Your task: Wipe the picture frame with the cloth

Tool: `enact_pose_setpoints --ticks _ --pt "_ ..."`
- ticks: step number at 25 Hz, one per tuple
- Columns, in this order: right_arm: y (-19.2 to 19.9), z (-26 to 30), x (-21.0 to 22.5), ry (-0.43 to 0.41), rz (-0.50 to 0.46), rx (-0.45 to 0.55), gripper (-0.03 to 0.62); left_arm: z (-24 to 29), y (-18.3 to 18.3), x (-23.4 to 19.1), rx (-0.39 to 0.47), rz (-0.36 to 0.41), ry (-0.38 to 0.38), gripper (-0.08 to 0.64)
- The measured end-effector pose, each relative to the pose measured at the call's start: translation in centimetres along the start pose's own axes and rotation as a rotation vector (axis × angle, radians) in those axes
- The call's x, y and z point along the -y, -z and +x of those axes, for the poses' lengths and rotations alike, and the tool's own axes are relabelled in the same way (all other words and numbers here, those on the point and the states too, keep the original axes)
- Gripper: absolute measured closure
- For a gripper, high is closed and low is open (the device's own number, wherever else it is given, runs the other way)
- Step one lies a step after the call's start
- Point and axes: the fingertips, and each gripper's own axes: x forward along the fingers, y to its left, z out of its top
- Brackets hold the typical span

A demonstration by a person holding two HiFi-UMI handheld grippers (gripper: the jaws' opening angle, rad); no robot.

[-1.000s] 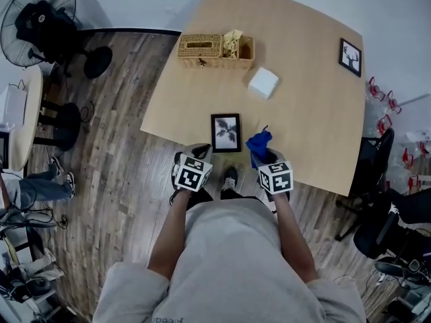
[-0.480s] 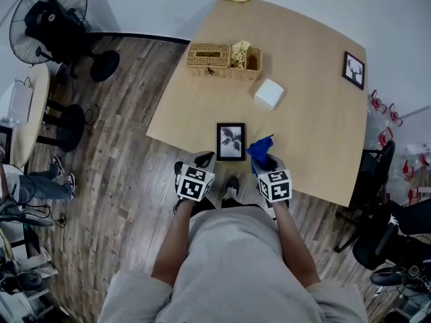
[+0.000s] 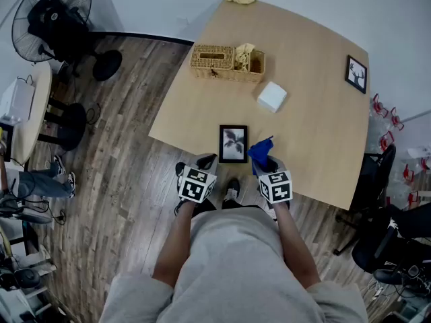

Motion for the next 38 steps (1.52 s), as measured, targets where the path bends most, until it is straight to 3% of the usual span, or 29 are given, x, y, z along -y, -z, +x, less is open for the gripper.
enact_pose_setpoints --ticks 38 --pt "0.12 0.41 0.05 0.005 -0.074 -0.013 0.482 0.5 0.67 0.15 -0.018 -0.007 0.008 0.508"
